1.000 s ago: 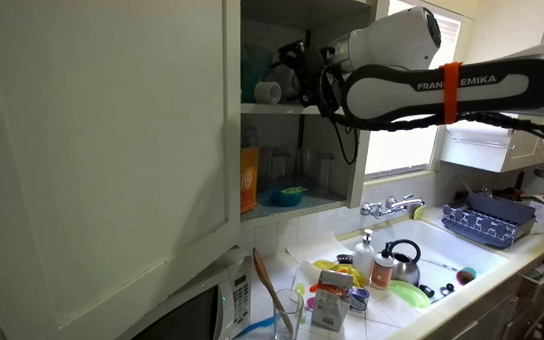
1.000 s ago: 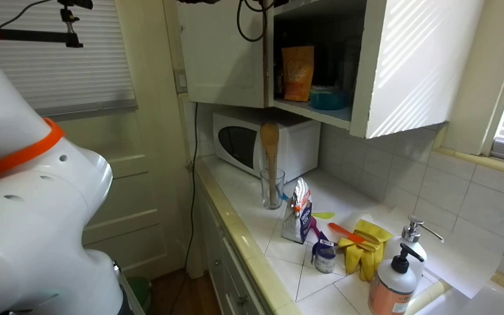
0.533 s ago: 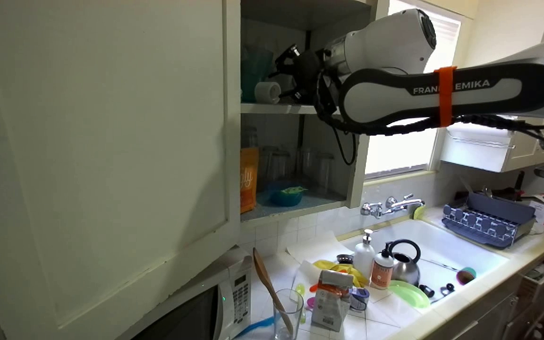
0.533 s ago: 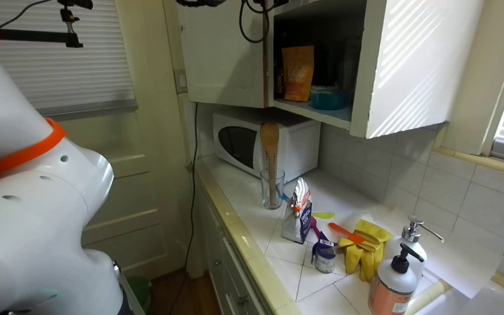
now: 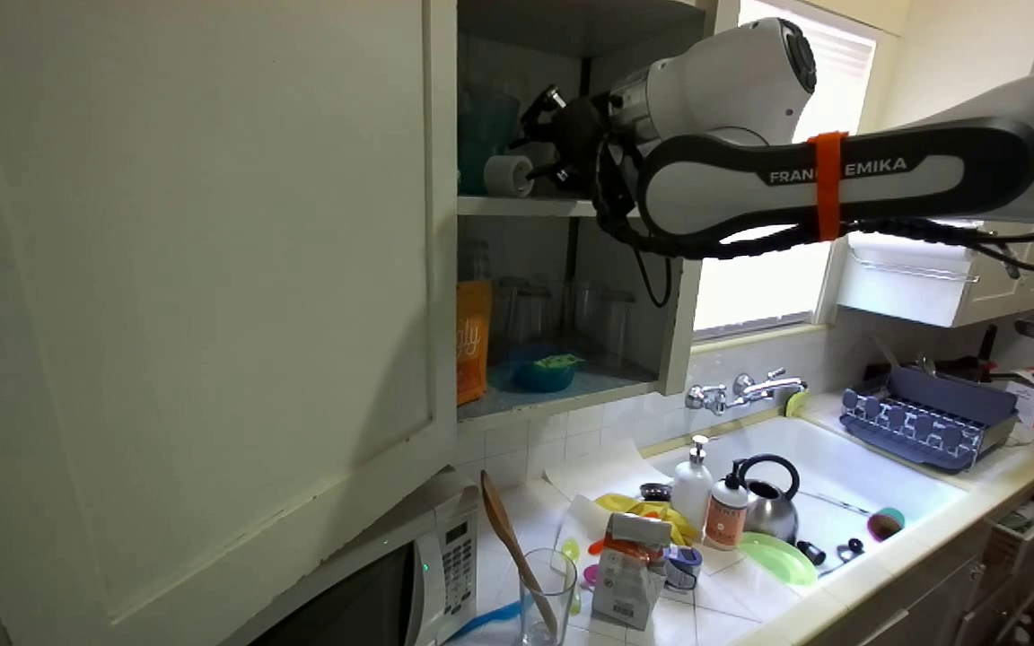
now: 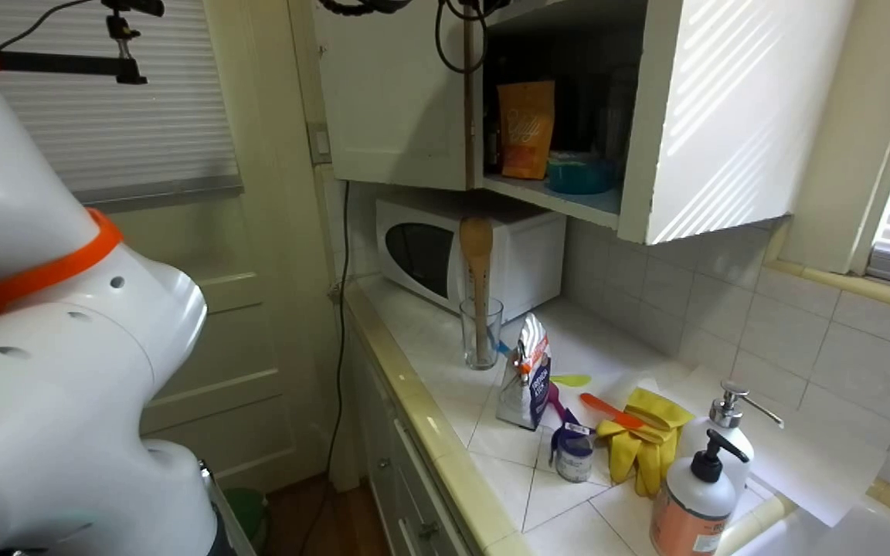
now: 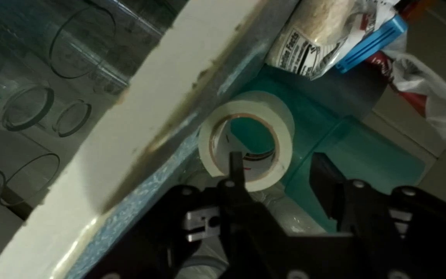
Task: Remove the masking tape from the second shelf to the first shelf of the cabinet
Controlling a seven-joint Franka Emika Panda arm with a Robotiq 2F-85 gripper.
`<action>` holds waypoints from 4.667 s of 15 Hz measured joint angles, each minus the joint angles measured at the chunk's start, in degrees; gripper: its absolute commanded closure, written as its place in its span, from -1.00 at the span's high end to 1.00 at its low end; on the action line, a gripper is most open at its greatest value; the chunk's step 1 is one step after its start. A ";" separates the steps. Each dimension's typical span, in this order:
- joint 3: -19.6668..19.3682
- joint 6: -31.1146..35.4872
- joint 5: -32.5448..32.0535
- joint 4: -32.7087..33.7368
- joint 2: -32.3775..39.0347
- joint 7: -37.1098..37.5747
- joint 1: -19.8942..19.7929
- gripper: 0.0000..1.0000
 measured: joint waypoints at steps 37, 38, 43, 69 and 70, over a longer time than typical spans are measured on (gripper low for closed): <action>-7.04 -6.76 9.68 -10.31 -17.53 2.98 8.51 -0.93; -9.18 -8.88 9.67 -11.60 -19.10 3.37 10.61 -0.93; -19.25 -26.84 9.72 -16.25 -25.93 5.56 21.02 -0.93; -40.07 -41.37 25.18 -37.25 -23.37 8.03 30.45 -0.70; -40.07 -41.37 25.22 -37.25 -23.37 8.03 30.51 -0.93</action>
